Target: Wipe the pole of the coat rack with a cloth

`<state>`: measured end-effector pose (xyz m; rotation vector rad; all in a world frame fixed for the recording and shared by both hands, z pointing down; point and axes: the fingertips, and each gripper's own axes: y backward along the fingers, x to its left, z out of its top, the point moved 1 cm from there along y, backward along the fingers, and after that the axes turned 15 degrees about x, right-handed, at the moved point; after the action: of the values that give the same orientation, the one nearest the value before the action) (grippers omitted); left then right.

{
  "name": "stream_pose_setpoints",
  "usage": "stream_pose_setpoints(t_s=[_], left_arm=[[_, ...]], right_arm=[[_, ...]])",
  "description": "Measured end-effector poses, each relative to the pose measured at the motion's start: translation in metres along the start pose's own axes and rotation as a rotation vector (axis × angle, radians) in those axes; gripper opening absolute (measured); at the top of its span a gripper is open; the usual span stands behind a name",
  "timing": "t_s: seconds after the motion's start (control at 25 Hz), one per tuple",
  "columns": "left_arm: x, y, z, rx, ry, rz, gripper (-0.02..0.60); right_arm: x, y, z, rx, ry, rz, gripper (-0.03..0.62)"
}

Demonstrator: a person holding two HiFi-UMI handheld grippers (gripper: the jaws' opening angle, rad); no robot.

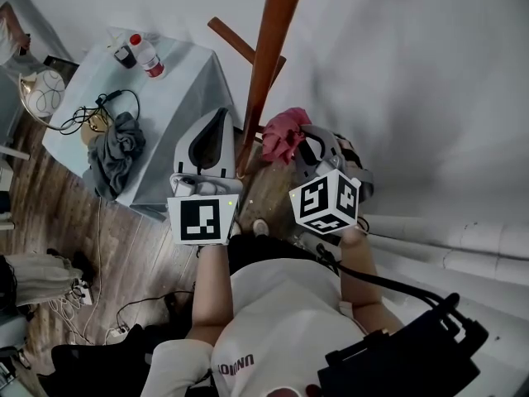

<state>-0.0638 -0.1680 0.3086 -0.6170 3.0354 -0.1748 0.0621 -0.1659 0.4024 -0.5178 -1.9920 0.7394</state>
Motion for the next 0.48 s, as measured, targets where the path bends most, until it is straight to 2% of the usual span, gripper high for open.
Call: stream_pose_setpoints(t_s=[0.48], left_arm=[[-0.013,-0.002,0.002,-0.005,-0.012,-0.023,0.012]], right_arm=[[-0.015,0.006,-0.031,0.058,-0.028,-0.03,0.048]])
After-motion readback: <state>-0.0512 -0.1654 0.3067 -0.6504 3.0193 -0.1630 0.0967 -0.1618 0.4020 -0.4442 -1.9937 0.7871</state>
